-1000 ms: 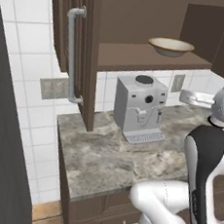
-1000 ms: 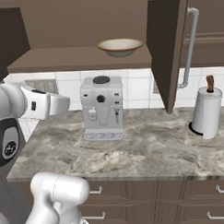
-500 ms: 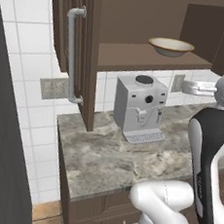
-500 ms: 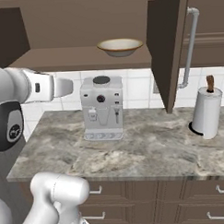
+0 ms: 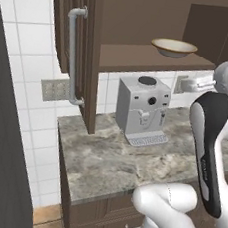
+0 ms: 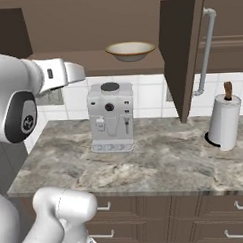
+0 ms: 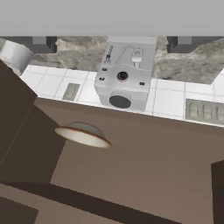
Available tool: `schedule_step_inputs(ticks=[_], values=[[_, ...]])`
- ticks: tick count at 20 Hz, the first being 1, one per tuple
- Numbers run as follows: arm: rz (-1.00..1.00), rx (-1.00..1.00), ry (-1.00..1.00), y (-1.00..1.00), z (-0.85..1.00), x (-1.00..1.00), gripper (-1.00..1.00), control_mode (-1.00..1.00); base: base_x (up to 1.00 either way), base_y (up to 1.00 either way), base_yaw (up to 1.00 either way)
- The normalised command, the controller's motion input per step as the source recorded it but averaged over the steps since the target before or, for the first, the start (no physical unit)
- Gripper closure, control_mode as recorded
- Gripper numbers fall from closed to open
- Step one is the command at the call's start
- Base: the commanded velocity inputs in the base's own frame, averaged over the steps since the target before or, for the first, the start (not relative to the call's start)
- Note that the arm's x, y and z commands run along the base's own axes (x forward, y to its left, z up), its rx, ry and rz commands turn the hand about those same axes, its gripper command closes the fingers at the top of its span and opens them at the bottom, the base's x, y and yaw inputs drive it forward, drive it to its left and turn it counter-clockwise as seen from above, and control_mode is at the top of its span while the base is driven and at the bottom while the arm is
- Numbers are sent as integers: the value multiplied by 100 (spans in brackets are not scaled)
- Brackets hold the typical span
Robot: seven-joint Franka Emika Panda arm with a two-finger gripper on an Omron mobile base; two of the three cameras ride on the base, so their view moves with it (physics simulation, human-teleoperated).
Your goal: Move the bowls from the cabinet to the plates on the dining table.
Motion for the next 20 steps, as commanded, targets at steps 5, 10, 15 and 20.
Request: schedule_step_inputs(ticks=[5,10,15,20], values=[[-1,-17,3,0,18,14,-100,-100,0,0,0],[-2,-16,1,-5,11,17,-100,-100,0,0,0],[0,-13,0,-5,0,21,-100,-100,0,0,0],[1,-11,0,-2,0,27,-100,-100,0,0,0]])
